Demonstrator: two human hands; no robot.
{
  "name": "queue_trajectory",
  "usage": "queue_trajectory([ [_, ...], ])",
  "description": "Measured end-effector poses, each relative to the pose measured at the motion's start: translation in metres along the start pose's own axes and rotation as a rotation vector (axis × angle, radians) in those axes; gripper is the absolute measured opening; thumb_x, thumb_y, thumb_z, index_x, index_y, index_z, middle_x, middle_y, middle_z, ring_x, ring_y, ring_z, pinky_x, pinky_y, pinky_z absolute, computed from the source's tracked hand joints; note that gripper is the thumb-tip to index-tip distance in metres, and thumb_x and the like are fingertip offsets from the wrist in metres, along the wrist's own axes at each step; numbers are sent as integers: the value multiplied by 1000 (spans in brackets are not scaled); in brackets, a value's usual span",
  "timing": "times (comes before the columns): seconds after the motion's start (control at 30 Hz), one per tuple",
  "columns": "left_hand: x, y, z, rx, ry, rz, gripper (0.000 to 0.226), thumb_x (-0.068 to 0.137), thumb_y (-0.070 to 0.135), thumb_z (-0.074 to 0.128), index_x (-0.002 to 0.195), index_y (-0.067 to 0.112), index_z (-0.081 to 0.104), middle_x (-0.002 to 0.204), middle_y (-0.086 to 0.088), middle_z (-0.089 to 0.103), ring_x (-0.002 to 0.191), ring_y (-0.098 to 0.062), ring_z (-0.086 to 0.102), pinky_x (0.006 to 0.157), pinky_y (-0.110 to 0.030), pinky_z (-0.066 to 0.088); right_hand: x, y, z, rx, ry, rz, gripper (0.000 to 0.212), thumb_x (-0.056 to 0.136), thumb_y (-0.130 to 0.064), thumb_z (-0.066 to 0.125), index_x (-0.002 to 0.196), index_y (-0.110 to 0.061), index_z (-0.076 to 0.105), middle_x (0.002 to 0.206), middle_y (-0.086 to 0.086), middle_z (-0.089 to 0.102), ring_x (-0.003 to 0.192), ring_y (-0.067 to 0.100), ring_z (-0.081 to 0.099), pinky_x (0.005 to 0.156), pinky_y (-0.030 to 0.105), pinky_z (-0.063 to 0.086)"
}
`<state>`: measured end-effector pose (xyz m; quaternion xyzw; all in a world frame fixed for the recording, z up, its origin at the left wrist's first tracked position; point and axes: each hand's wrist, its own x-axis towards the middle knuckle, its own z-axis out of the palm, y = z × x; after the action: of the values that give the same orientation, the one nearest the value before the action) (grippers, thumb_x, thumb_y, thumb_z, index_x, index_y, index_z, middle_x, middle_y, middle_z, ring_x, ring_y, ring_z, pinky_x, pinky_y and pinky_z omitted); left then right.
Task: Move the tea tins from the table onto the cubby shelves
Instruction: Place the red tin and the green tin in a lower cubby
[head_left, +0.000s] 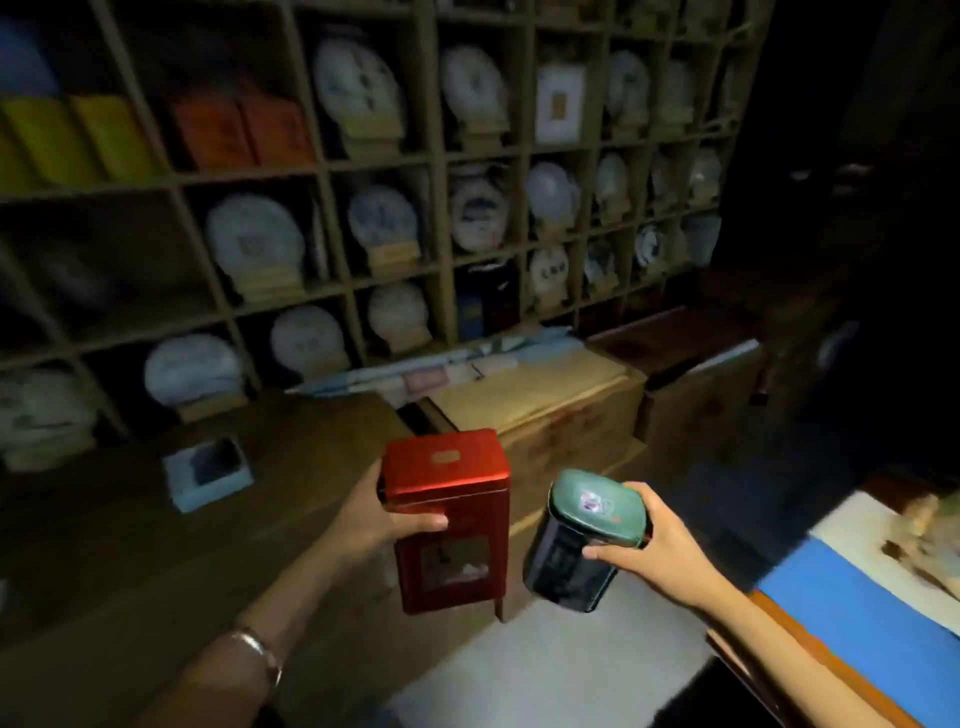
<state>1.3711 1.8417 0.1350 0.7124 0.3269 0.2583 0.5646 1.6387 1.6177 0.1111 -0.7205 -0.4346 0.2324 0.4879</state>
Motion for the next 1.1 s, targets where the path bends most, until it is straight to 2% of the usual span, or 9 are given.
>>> queue_trajectory([
  [0.13,-24,29,-104,33,197,37,82,41,36,97,113,32,58,102,16,73,94,-4,70,81,-24,57,71,-71,66,13,-217,-115,73,51,-52,90,110,-29,54,104,-15,70,97,3,66,77,19,52],
  [0.33,-51,52,-213,61,440,0,88,39,44,96,117,22,61,106,-2,74,96,-17,71,85,-39,56,144,-162,160,112,-482,-230,81,44,-53,90,112,-28,54,102,-18,72,94,2,68,75,17,54],
  [0.47,-50,59,-264,123,508,-6,79,46,49,95,115,34,60,104,5,74,95,-13,71,86,-41,57,187,-208,210,169,-564,-318,71,51,-43,92,111,-33,54,100,-26,69,89,-3,67,64,10,52],
  [0.57,-37,64,-293,140,573,3,75,45,54,93,111,46,59,103,11,74,93,-10,71,84,-39,58,227,-236,241,195,-672,-318,75,49,-43,93,113,-29,56,106,-13,71,95,6,69,69,18,55],
  [0.67,-20,69,-317,161,594,10,69,43,57,92,104,54,59,101,15,73,93,-7,71,81,-35,58,269,-256,269,184,-777,-334,78,46,-47,93,112,-31,57,107,-13,71,98,7,67,75,25,58],
  [0.73,-4,71,-332,165,606,9,70,43,57,92,104,55,58,102,15,73,93,-7,71,80,-33,59,299,-264,286,178,-813,-341,84,43,-48,94,115,-27,57,110,-8,70,103,13,66,85,38,57],
  [0.8,13,71,-348,159,611,18,73,46,54,92,111,47,58,105,8,73,96,-12,71,81,-36,58,325,-271,301,184,-815,-353,85,41,-46,95,114,-25,57,108,-6,71,102,15,67,84,41,57],
  [0.97,58,72,-383,122,620,30,61,45,48,94,98,54,64,102,10,74,94,-10,71,72,-26,58,379,-291,331,234,-809,-404,74,44,-33,93,109,-23,59,99,-15,72,92,3,67,65,15,55],
  [1.1,93,66,-418,123,612,4,76,50,44,94,117,39,60,106,7,73,97,-12,71,77,-30,58,415,-303,351,263,-815,-377,68,54,-17,87,113,-10,53,109,9,66,93,12,69,67,22,56],
])
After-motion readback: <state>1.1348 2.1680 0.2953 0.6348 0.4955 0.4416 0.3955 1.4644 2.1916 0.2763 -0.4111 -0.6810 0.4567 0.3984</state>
